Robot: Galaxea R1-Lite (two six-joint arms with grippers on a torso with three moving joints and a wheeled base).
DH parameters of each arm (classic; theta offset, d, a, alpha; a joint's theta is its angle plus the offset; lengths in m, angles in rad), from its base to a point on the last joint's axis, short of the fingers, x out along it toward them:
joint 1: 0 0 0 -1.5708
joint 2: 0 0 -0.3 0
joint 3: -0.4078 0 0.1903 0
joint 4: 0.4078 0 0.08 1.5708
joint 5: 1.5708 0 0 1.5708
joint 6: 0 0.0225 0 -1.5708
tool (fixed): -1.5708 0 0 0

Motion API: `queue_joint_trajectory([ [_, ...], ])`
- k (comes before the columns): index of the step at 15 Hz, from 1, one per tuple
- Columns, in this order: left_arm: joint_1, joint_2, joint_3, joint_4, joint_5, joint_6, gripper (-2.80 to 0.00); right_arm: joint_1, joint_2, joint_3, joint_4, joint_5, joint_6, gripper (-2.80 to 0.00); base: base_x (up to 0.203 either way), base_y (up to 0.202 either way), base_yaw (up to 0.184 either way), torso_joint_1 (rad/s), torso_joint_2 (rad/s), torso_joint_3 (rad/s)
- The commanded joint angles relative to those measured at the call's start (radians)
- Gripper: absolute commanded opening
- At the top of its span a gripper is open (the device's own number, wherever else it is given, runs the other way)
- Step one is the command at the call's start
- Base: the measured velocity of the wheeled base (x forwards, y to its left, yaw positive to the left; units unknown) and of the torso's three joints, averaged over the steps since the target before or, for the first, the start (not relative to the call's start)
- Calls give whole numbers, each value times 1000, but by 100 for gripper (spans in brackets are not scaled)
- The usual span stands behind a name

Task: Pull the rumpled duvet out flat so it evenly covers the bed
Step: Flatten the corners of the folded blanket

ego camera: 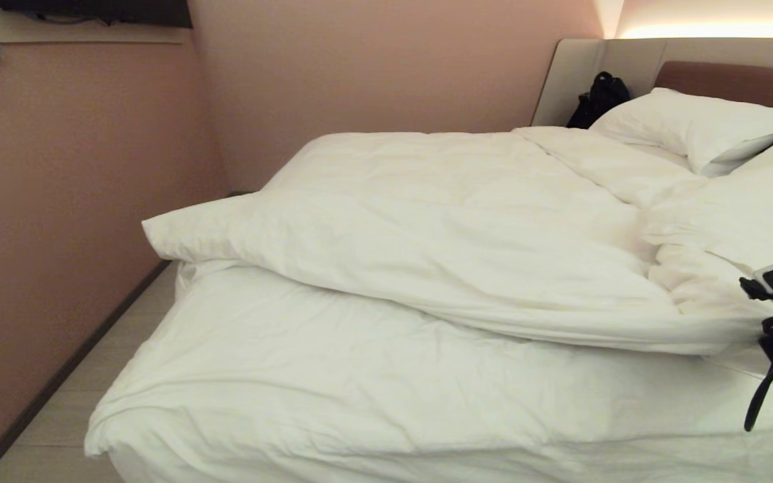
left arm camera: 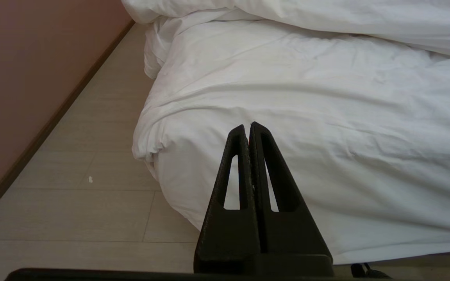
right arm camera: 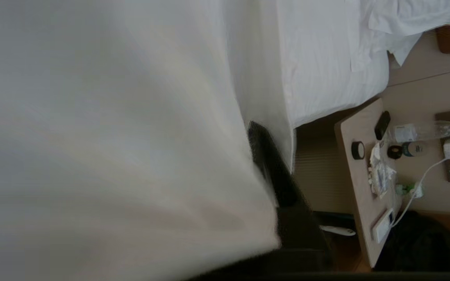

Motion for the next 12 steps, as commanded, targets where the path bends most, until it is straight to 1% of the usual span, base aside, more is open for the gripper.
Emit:
queue_joint_trajectory([
  [1, 0, 1, 0, 0, 0, -1, -280, 2, 14, 8, -3, 21, -2, 0, 0, 0, 0, 0, 0, 0],
  [4, 0, 1, 0, 0, 0, -1, -280, 5, 6, 13, -4, 25, -2, 0, 0, 0, 0, 0, 0, 0],
  [6, 0, 1, 0, 0, 0, -1, -280, 15, -16, 17, -2, 44, -2, 0, 0, 0, 0, 0, 0, 0],
  [7, 0, 1, 0, 0, 0, -1, -280, 25, -42, 28, -1, 98, -3, 0, 0, 0, 0, 0, 0, 0],
  [8, 0, 1, 0, 0, 0, -1, -280, 37, -59, 39, 1, 130, -4, 0, 0, 0, 0, 0, 0, 0],
  [11, 0, 1, 0, 0, 0, -1, -280, 103, -147, 53, 44, 169, -5, 0, 0, 0, 0, 0, 0, 0],
  [12, 0, 1, 0, 0, 0, -1, -280, 118, -188, 50, 76, 201, -6, 0, 0, 0, 0, 0, 0, 0],
])
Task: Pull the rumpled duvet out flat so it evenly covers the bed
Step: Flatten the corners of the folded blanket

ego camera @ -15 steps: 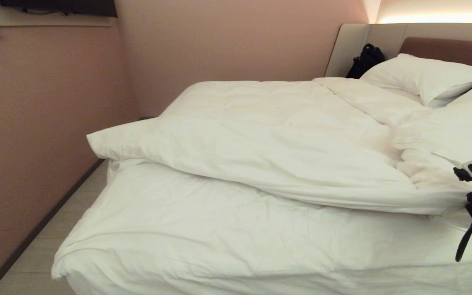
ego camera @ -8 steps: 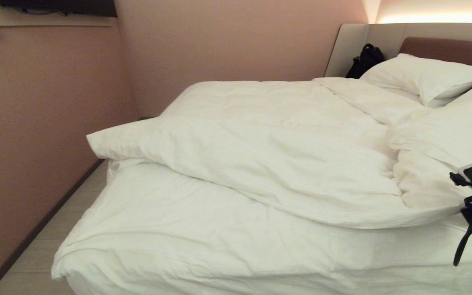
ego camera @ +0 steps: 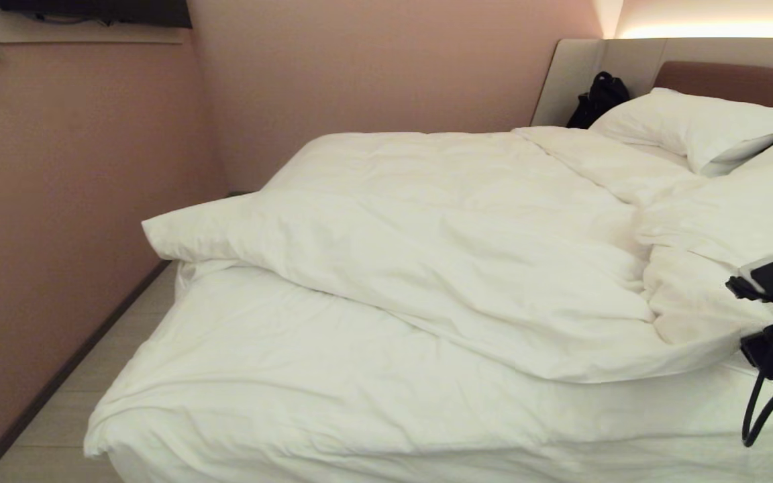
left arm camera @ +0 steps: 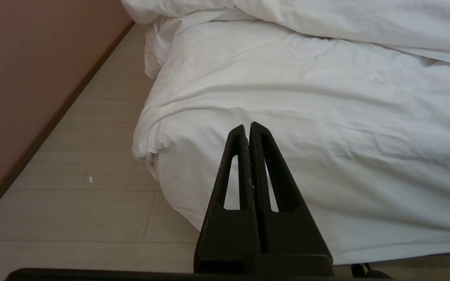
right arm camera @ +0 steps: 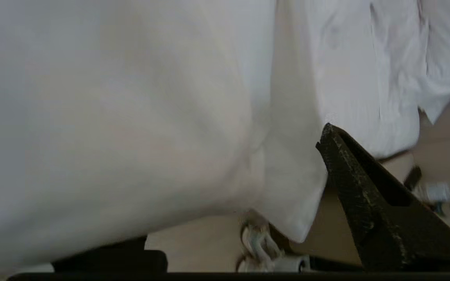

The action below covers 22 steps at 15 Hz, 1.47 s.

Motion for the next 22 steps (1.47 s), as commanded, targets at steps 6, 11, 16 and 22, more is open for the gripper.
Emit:
queue_joint_trajectory([
  [6, 0, 1, 0, 0, 0, -1, -280, 110, -316, -116, 386, 294, 9, 0, 0, 0, 0, 0, 0, 0],
  [11, 0, 1, 0, 0, 0, -1, -280, 112, -374, -266, 636, 592, 131, 0, 0, 0, 0, 0, 0, 0],
  [16, 0, 1, 0, 0, 0, -1, -280, 112, -333, -318, 630, 754, 365, 0, 0, 0, 0, 0, 0, 0],
  [22, 0, 1, 0, 0, 0, -1, -280, 164, -252, -345, 630, 792, 441, -280, 0, 0, 0, 0, 0, 0],
])
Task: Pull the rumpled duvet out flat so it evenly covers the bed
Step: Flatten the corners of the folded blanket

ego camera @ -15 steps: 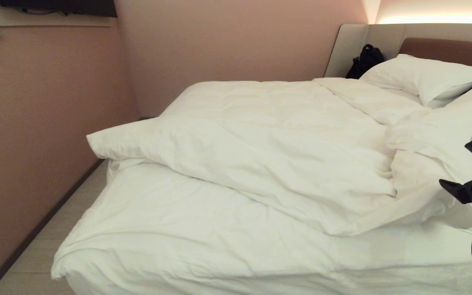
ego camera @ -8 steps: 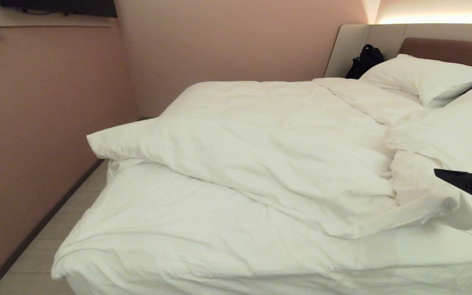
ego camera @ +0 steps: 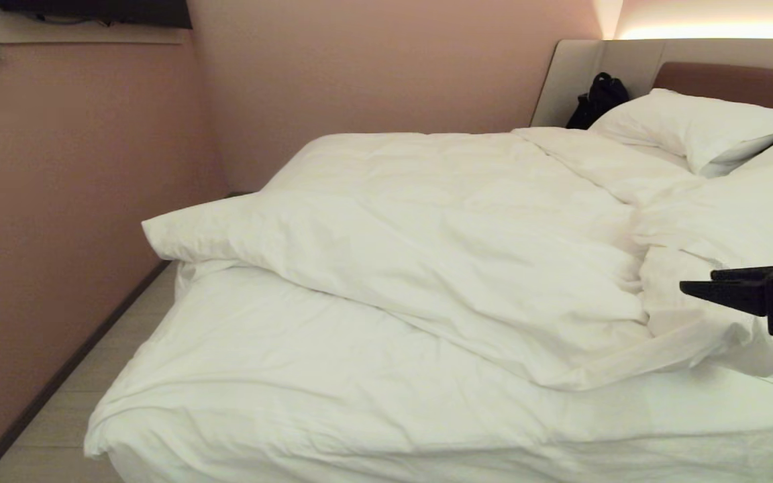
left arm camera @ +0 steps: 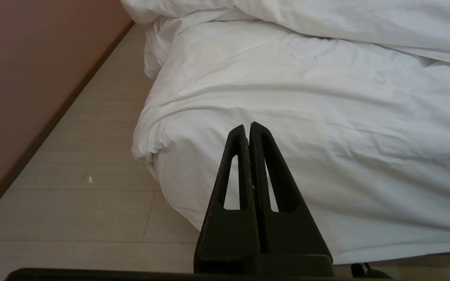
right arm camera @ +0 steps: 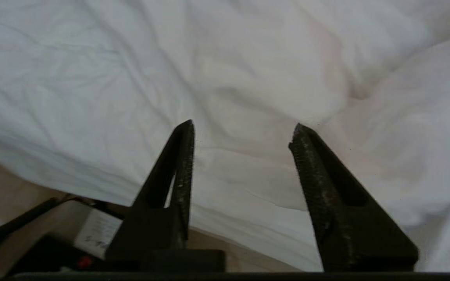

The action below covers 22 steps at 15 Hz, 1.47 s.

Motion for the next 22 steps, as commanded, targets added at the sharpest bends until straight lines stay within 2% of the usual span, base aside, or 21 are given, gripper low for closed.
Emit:
queue_joint_trajectory([
  [1, 0, 1, 0, 0, 0, -1, -280, 30, 44, -11, 2, 34, 64, -280, 0, 0, 0, 0, 0, 0],
  [4, 0, 1, 0, 0, 0, -1, -280, 144, 110, -68, 5, 17, 108, -280, 0, 0, 0, 0, 0, 0],
  [7, 0, 1, -1, 0, 0, -1, -280, 215, 172, -127, 2, -59, 166, -280, 0, 0, 0, 0, 0, 0],
  [9, 0, 1, 0, 0, 0, -1, -280, 274, 259, -198, 0, -121, 203, -280, 0, 0, 0, 0, 0, 0],
  [11, 0, 1, 0, 0, 0, -1, -280, 337, 348, -272, 0, -242, 219, -280, 0, 0, 0, 0, 0, 0],
  [13, 0, 1, 0, 0, 0, -1, -280, 404, 427, -331, -3, -376, 221, -280, 0, 0, 0, 0, 0, 0],
  [15, 0, 1, -1, 0, 0, -1, -280, 462, 506, -399, -4, -462, 219, -280, 0, 0, 0, 0, 0, 0],
  [19, 0, 1, 0, 0, 0, -1, -280, 540, 672, -550, 5, -532, 201, -280, 0, 0, 0, 0, 0, 0],
  [22, 0, 1, 0, 0, 0, -1, -280, 591, 765, -583, -3, -617, 141, -280, 0, 0, 0, 0, 0, 0],
])
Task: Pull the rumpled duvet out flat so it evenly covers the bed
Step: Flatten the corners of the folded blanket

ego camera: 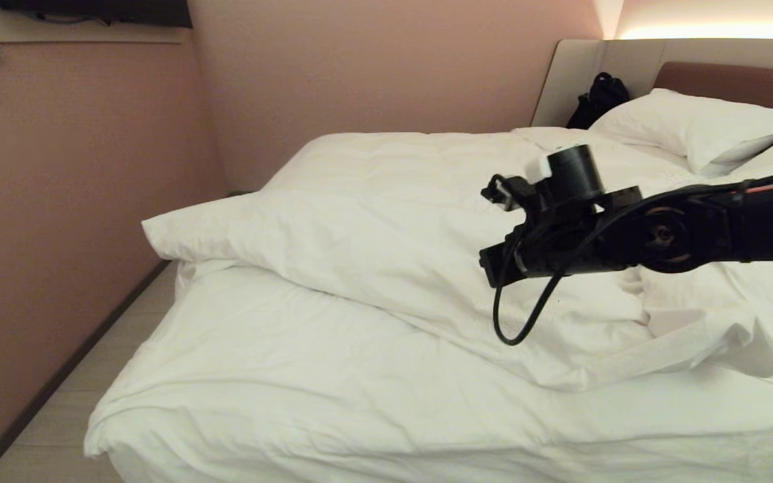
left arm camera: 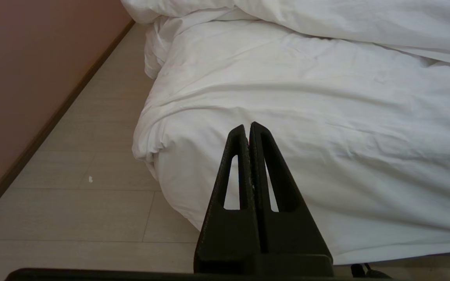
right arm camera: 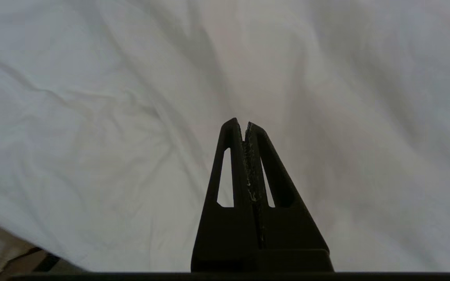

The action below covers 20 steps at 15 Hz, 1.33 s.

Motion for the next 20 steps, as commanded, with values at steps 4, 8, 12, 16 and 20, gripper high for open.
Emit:
queue_joint_trajectory([
  [4, 0, 1, 0, 0, 0, -1, -280, 51, 115, -14, -18, -159, -70, -280, 0, 0, 0, 0, 0, 0],
  [8, 0, 1, 0, 0, 0, -1, -280, 86, 135, -4, -46, -217, -138, -280, 0, 0, 0, 0, 0, 0],
  [12, 0, 1, 0, 0, 0, -1, -280, 119, 161, -3, -91, -228, -173, -280, 0, 0, 0, 0, 0, 0],
  [16, 0, 1, 0, 0, 0, -1, -280, 155, 209, -1, -118, -232, -183, 0, 0, 0, 0, 0, 0, 0],
  [20, 0, 1, 0, 0, 0, -1, -280, 195, 270, -2, -150, -297, -277, 0, 0, 0, 0, 0, 0, 0],
])
